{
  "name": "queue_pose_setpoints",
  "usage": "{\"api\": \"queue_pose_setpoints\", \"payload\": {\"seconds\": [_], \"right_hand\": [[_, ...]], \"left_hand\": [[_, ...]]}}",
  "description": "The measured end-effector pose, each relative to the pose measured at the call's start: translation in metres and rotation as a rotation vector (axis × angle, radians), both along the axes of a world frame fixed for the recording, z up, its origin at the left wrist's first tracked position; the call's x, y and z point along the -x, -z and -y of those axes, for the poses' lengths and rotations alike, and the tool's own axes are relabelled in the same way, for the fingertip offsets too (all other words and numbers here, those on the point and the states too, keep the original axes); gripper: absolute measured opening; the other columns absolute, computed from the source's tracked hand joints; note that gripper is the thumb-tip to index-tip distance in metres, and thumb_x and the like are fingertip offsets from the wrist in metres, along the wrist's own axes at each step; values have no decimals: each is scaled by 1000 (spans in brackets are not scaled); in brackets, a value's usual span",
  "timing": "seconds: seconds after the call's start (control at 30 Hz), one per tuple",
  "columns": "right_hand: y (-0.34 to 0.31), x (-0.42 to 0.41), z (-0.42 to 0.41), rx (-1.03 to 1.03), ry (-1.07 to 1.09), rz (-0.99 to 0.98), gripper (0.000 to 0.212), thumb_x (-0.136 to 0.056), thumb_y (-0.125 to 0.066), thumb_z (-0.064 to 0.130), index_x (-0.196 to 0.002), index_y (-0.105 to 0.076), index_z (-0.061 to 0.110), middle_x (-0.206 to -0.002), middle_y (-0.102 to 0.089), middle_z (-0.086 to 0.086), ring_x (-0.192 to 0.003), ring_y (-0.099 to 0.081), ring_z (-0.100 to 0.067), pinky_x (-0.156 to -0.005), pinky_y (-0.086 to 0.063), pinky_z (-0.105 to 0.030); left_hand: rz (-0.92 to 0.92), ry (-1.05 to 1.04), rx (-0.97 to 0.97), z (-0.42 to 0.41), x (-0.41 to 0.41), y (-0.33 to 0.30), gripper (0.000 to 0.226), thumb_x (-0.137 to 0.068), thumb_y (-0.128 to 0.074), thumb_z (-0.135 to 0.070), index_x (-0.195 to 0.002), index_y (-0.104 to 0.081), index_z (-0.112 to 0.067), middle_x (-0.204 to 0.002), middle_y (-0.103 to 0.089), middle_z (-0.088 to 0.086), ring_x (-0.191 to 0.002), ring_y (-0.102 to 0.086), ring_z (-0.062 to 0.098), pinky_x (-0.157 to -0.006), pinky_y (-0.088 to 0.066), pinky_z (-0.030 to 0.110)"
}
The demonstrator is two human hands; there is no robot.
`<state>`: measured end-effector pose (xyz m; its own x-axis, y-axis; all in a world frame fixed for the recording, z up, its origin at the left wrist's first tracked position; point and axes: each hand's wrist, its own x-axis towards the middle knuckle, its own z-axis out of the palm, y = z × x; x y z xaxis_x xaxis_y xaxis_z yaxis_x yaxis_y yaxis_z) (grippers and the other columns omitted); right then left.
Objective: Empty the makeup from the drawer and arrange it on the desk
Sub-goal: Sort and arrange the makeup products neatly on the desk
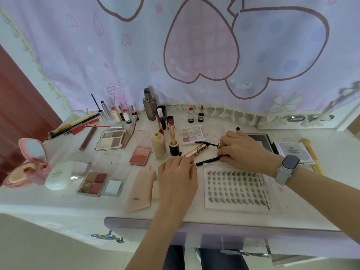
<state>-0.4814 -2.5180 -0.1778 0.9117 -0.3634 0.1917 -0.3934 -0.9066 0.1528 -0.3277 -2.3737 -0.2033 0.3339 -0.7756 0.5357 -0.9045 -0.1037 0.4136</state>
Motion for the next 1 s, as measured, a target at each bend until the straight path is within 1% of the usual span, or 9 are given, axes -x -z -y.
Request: {"api": "queue_pose_setpoints", "payload": {"seconds": [0.1,0.2,0.37,0.47,0.57,0.73,0.87,0.93,1.0], "right_hand": [[-2,-2,1,-31,-4,5,11,-65,-81,26,-69,-71,23,-68,-56,6,-66,-55,-18,-60,-32,-24],[-4,-1,1,-32,-4,29,4,-70,-71,25,-69,-69,21,-68,-56,5,-65,-53,-18,-57,-34,-26],[-12,7,-4,-50,38,120,6,-75,-68,24,-74,-69,18,-76,-59,4,-72,-52,-19,-62,-36,-26],[-21,13,-19,-122,48,176,23,-83,-48,34,-78,-66,19,-81,-61,6,-81,-44,-11,-69,-29,-21],[-30,15,-41,-261,41,109,19,-92,-47,31,-93,-63,20,-87,-60,8,-84,-46,-9,-74,-29,-20],[-23,13,-67,-515,104,192,15,-94,-47,28,-104,-58,25,-77,-53,21,-65,-50,-1,-61,-37,-14],[-17,16,-69,-808,197,396,15,-92,-52,18,-92,-59,31,-75,-60,11,-62,-51,-4,-60,-42,-15],[-16,15,-70,-951,237,564,24,-92,-50,9,-88,-58,32,-73,-60,6,-59,-50,-2,-59,-44,-15],[-13,12,-74,-1117,266,766,27,-92,-47,2,-87,-59,25,-68,-62,3,-56,-51,-2,-57,-45,-14]], "left_hand": [[-5,21,-4,-4,0,0,8,-77,-57,-18,-79,-65,-18,-79,-65,-6,-75,-61,15,-76,-37,26],[-31,45,13,-7,0,-1,16,-81,-49,-21,-83,-65,-18,-82,-66,-6,-78,-61,14,-76,-39,26],[-87,60,65,-12,2,-3,18,-76,-59,-13,-93,-65,-13,-89,-67,0,-81,-64,19,-71,-48,30],[-117,80,83,-17,4,-5,31,-81,-57,-24,-111,-58,-15,-108,-63,2,-99,-59,17,-81,-47,28],[-38,160,79,-20,4,-4,41,-85,-46,-36,-121,-49,-18,-117,-58,1,-108,-48,11,-87,-42,20],[18,219,95,-23,4,-2,25,-88,-43,-29,-94,-63,-16,-84,-64,-5,-77,-49,7,-72,-34,19],[-14,177,50,-32,2,-7,19,-87,-40,-29,-93,-57,-23,-73,-61,-8,-68,-48,8,-49,-30,12],[-81,156,21,-36,-1,-7,16,-87,-40,-30,-96,-53,-27,-72,-61,-8,-65,-49,7,-53,-29,8],[-120,142,-5,-39,-1,-5,17,-87,-48,-27,-97,-61,-22,-73,-63,-6,-60,-47,3,-54,-30,7]]}}
